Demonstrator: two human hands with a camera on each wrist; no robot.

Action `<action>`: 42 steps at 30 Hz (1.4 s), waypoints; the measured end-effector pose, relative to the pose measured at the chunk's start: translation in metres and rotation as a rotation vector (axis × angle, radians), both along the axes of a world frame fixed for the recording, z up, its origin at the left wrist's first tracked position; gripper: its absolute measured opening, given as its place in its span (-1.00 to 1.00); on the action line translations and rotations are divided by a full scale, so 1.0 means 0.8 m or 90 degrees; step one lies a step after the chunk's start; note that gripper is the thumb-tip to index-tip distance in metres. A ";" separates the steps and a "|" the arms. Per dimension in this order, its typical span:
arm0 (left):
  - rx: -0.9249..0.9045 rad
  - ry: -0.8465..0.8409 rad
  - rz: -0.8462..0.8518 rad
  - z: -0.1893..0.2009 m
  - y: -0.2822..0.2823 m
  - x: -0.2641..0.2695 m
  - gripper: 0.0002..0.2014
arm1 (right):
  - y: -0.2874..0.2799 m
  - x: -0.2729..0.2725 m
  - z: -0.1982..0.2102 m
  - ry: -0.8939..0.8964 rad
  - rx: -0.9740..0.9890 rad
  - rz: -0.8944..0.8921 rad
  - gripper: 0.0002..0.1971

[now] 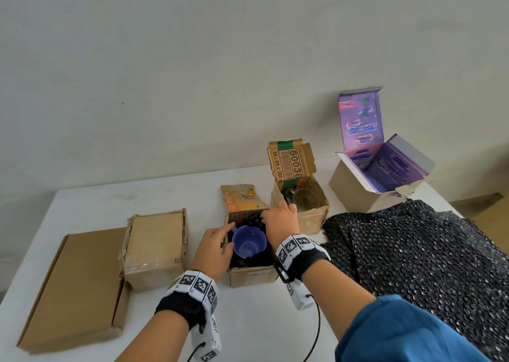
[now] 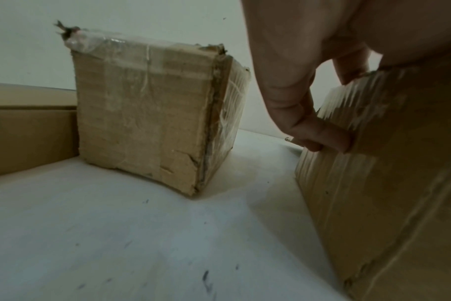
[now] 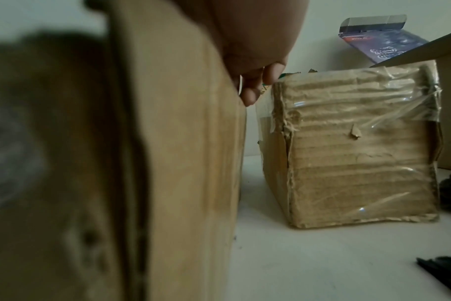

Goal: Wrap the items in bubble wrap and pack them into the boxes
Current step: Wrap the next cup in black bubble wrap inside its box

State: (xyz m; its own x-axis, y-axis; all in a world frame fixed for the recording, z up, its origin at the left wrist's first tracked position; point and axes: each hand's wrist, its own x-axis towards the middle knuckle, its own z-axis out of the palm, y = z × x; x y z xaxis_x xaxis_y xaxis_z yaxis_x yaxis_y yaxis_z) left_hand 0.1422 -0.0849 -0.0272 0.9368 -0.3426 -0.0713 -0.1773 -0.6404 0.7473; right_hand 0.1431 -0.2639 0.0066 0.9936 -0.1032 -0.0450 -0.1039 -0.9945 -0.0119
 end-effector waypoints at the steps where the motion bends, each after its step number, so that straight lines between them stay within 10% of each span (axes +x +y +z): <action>1: 0.003 0.000 0.000 0.000 0.000 0.000 -0.52 | 0.002 0.000 0.000 0.011 -0.008 0.007 -0.81; 31: 0.006 0.003 0.007 0.001 -0.002 0.001 -0.51 | 0.000 -0.012 0.006 0.165 0.067 0.048 -0.59; 42: 0.079 -0.222 0.057 0.057 -0.062 -0.028 -0.68 | -0.175 -0.099 0.071 0.032 0.502 -0.012 -0.78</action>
